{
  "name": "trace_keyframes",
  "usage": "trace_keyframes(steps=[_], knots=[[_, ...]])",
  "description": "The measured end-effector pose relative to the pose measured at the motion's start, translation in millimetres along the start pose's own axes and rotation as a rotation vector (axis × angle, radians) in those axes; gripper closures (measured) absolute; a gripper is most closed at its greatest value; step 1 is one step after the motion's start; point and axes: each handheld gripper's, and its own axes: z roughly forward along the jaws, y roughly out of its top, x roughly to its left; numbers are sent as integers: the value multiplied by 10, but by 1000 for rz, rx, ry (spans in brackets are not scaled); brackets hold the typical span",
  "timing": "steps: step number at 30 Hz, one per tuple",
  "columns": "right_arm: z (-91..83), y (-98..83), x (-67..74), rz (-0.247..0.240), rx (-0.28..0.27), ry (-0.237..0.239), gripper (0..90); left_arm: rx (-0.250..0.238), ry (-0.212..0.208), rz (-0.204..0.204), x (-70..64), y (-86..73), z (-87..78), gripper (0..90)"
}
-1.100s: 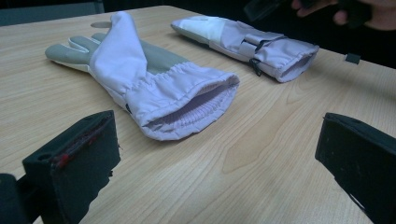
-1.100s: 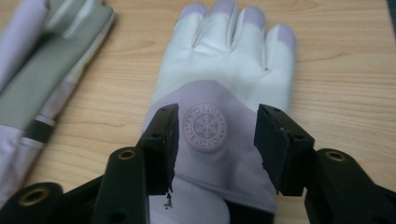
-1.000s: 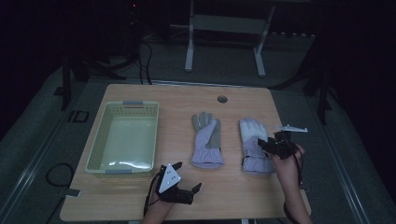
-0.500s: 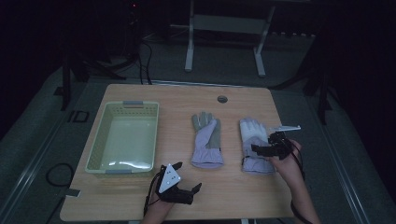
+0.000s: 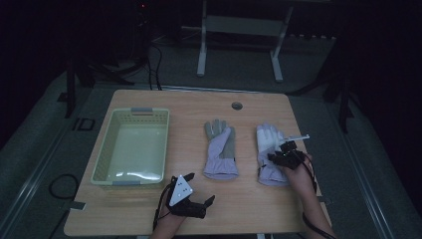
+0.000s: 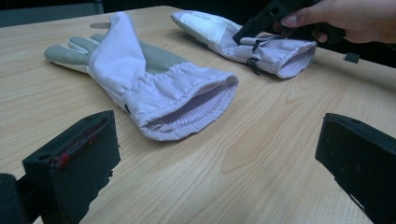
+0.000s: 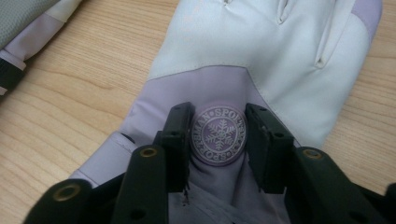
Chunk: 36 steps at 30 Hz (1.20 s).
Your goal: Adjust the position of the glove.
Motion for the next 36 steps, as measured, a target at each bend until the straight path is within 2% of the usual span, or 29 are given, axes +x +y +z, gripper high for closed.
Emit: trace_keyframes(steps=[4,8,10,14,18,23,27,29,33,36], knots=[[-19,15,20,22,6,3,696,1,0,-1,2,0,0,0],[-111,28,6,65,-21,5,770,1,-1,-4,7,1,0,0],[-171,50,13,71,-25,-3,778,0,-1,-3,7,1,0,0],[-356,132,18,86,-56,-19,786,1,-1,-3,8,1,1,0],[-568,263,66,76,-89,-33,791,1,0,-4,7,1,1,0],[-782,422,144,71,-137,-25,793,1,0,-6,8,1,1,0],[-900,529,234,55,-165,-30,792,0,-1,-5,7,1,1,0],[-1005,656,358,49,-185,-26,793,0,0,-5,6,1,1,0],[-1053,750,485,48,-196,-23,793,0,0,-3,5,1,1,0],[-1061,848,676,44,-207,-20,793,0,0,-2,4,1,1,0]])
